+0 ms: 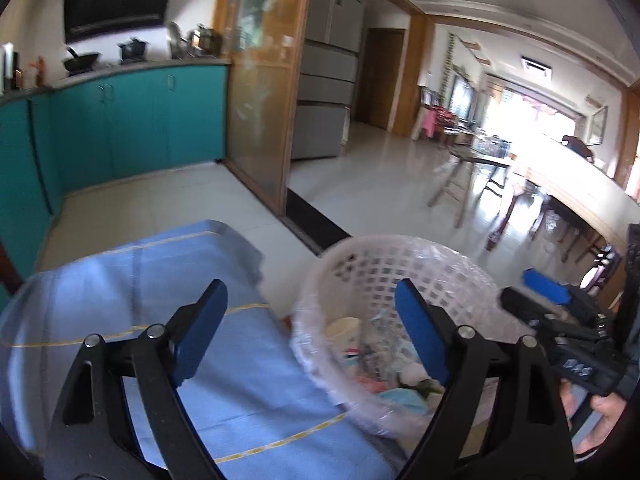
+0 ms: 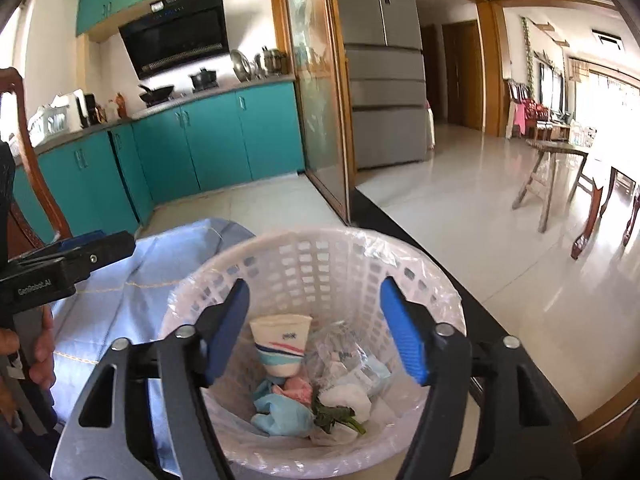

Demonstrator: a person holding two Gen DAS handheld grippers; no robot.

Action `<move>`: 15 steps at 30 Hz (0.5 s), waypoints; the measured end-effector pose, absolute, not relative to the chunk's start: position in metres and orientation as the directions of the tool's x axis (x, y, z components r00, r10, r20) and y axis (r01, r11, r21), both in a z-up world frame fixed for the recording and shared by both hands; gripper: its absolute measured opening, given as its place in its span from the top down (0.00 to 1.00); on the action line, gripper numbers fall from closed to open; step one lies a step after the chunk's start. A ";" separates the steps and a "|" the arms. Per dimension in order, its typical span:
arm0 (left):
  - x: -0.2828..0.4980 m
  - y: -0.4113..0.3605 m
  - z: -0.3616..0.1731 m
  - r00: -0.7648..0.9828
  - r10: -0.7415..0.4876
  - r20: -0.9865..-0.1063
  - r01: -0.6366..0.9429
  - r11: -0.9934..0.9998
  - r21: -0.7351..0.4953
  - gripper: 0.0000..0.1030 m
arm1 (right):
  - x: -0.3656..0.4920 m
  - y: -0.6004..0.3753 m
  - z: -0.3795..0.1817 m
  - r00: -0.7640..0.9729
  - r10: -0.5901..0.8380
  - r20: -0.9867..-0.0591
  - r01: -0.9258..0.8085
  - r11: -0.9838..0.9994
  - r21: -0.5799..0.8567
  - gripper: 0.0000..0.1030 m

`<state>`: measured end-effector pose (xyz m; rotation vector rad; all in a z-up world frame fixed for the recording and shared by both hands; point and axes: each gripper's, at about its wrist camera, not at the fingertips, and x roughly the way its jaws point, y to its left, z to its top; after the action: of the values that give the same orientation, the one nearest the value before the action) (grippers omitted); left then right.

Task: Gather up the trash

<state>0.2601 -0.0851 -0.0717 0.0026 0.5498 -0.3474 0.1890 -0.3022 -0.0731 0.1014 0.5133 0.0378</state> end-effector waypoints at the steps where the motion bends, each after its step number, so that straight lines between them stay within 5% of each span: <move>1: 0.255 -0.082 -0.068 0.811 -0.297 -0.503 0.309 0.949 -0.063 0.13 | 0.181 -0.298 -0.069 0.886 0.068 -0.459 -0.023 0.994 0.102 0.24; 5: 0.209 -0.065 -0.053 0.896 -0.130 -0.424 0.191 0.976 0.105 0.04 | 0.137 -0.281 -0.060 0.930 0.041 -0.365 -0.025 0.998 0.049 0.04; 8: 0.171 -0.054 -0.046 0.923 -0.007 -0.385 0.088 0.977 0.193 0.03 | 0.101 -0.263 -0.060 0.943 0.037 -0.330 -0.030 0.999 0.026 0.03; 15: 0.078 -0.023 -0.029 0.911 0.093 -0.402 -0.063 0.994 0.087 0.03 | 0.047 -0.229 -0.044 0.935 0.071 -0.347 -0.089 0.995 -0.036 0.03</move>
<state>0.0784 -0.0231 -0.0286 0.0730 0.4180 0.0804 0.0471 -0.2289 -0.0436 -0.0513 0.3525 0.0814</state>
